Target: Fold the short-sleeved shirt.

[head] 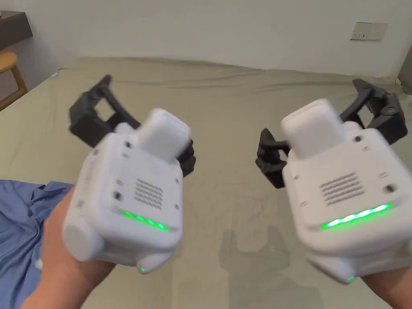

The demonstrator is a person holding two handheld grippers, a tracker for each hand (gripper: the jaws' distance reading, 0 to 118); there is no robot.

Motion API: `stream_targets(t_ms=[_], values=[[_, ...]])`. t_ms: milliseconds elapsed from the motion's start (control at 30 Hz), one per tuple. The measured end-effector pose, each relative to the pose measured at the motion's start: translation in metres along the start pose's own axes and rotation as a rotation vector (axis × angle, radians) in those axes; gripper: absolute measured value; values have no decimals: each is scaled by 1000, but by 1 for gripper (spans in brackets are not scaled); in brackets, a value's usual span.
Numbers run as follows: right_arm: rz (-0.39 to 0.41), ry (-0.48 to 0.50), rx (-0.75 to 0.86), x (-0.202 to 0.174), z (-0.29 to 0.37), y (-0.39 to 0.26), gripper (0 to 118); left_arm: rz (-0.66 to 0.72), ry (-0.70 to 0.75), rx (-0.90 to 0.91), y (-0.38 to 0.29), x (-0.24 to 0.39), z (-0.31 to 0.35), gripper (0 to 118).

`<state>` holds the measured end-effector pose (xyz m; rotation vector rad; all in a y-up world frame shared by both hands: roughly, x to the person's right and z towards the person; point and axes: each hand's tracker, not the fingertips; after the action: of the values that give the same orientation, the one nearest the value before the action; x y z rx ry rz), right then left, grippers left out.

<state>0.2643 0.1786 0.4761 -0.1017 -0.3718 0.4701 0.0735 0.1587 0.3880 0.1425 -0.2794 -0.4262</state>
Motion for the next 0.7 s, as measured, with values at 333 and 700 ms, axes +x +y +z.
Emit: stream_targets(t_ms=[333,700], values=[[-318,8,6,13,0,-7,118,426,-73,22,-24,-25,-7,118],[-342,18,-41,8,0,-12,118,339,-62,45,-3,-15,6,118]])
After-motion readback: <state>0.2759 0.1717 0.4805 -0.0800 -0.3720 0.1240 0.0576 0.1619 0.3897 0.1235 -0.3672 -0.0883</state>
